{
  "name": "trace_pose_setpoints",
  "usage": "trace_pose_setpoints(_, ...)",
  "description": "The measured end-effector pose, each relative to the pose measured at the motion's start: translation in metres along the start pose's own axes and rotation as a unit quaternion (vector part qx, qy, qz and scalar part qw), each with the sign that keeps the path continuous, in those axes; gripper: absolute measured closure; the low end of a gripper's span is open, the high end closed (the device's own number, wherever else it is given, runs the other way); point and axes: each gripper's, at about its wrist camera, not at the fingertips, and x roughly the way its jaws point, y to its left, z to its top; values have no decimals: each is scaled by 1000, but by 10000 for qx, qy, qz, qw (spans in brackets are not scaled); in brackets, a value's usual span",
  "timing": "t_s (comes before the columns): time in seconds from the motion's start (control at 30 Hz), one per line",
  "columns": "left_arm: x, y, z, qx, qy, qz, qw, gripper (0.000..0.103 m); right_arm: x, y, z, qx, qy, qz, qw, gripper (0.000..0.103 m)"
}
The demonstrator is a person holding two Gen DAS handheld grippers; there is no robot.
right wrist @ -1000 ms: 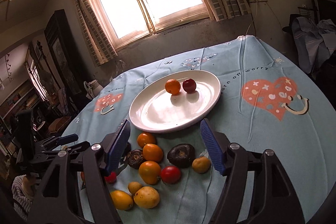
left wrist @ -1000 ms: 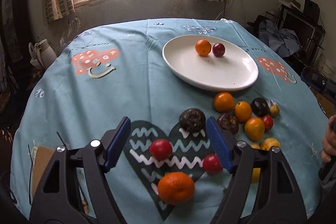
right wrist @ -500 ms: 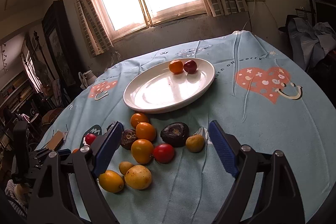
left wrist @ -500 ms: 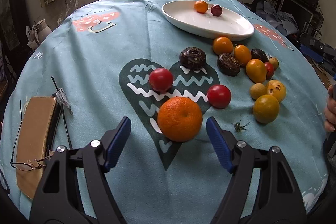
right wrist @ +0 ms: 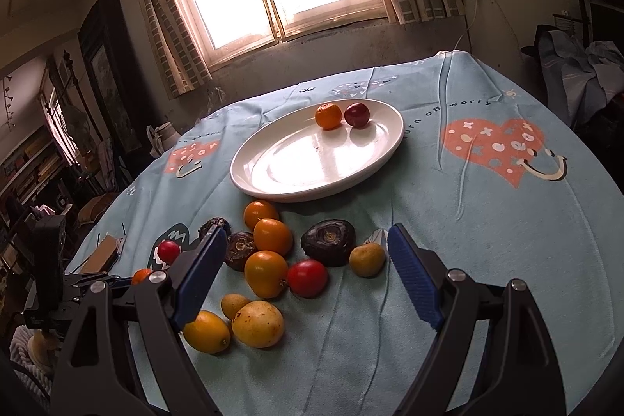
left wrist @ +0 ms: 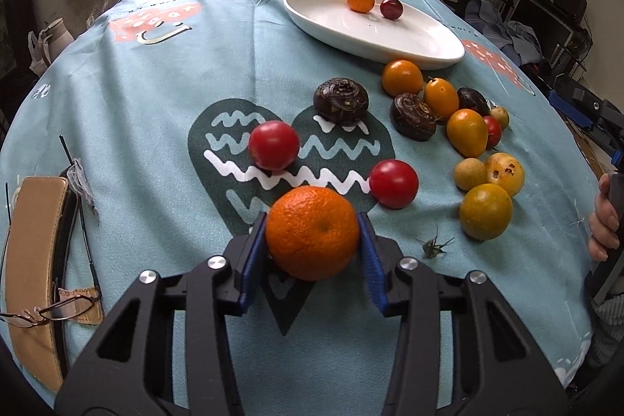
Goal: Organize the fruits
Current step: 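Grasp the second mandarin orange with the left tool, then grasp a yellow fruit with the right tool while the left tool holds the orange, then lower the orange and yellow fruit onto the plate and open both tools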
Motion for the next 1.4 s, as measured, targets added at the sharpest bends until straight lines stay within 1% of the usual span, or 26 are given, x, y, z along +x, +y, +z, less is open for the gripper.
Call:
trace_pose_setpoints(0.07, 0, 2, 0, -51, -12, -50, 10000, 58, 1, 0, -1, 6, 30, 58, 10000, 18)
trace_pose_setpoints(0.17, -2, 6, 0, -169, -49, -84, 9998, 58, 2, 5, -3, -47, 182, 341, 9992, 18)
trace_pose_setpoints(0.23, -4, 9, 0, -230, -107, -41, 9997, 58, 1, 14, -10, -227, 318, 501, 9980, 18)
trace_pose_setpoints(0.33, -6, 11, 0, -268, -152, -13, 9995, 58, 4, 32, -24, -673, 609, 547, 9944, 19)
trace_pose_setpoints(0.37, -6, 11, 0, -262, -159, -7, 9995, 58, 7, 38, -28, -817, 724, 502, 9928, 24)
trace_pose_setpoints(0.4, -6, 11, 0, -252, -163, 0, 9995, 58, 8, 41, -29, -901, 769, 465, 9919, 31)
trace_pose_setpoints(0.43, -6, 11, 0, -241, -169, -1, 9996, 58, 8, 41, -30, -899, 789, 445, 9918, 35)
trace_pose_setpoints(0.47, -7, 10, 0, -235, -177, 2, 9996, 58, 9, 39, -30, -830, 841, 420, 9921, 42)
trace_pose_setpoints(0.57, -7, 10, 0, -232, -172, -1, 9996, 58, 18, 29, -31, -590, 1094, 447, 9912, 55)
trace_pose_setpoints(0.67, -7, 9, 0, -212, -159, -6, 9996, 58, 22, 34, -34, -708, 1268, 516, 9881, 56)
trace_pose_setpoints(0.73, -7, 9, 0, -202, -145, -16, 9997, 58, 29, 39, -38, -788, 1516, 535, 9838, 56)
trace_pose_setpoints(0.8, -6, 9, 0, -193, -111, -33, 9997, 58, 34, 39, -40, -785, 1638, 419, 9825, 56)
trace_pose_setpoints(0.93, -2, 8, 0, -165, -37, -77, 9998, 58, 44, 23, -41, -379, 1902, 487, 9798, 57)
trace_pose_setpoints(0.97, -1, 8, 0, -158, -13, -83, 9998, 58, 48, 17, -42, -220, 2005, 538, 9780, 59)
trace_pose_setpoints(1.0, 0, 8, 0, -155, -3, -89, 9998, 58, 48, 12, -41, -83, 1985, 616, 9781, 64)
trace_pose_setpoints(1.13, 2, 5, 4, -123, 5, -83, 9999, 58, 47, 4, -40, 168, 1962, 779, 9773, 67)
trace_pose_setpoints(1.2, 1, 4, 12, -111, 0, -148, 9998, 58, 43, 3, -38, 198, 1836, 833, 9793, 68)
trace_pose_setpoints(1.23, 0, 3, 18, -93, -23, -169, 9998, 59, 38, 4, -34, 174, 1702, 856, 9815, 68)
trace_pose_setpoints(1.3, -6, -2, 36, -9, -167, -90, 9998, 59, 28, 6, -19, 162, 1474, 904, 9848, 68)
trace_pose_setpoints(1.4, -12, -17, 75, 135, -389, -85, 9991, 59, 22, 11, 17, 46, 1129, 812, 9903, 68)
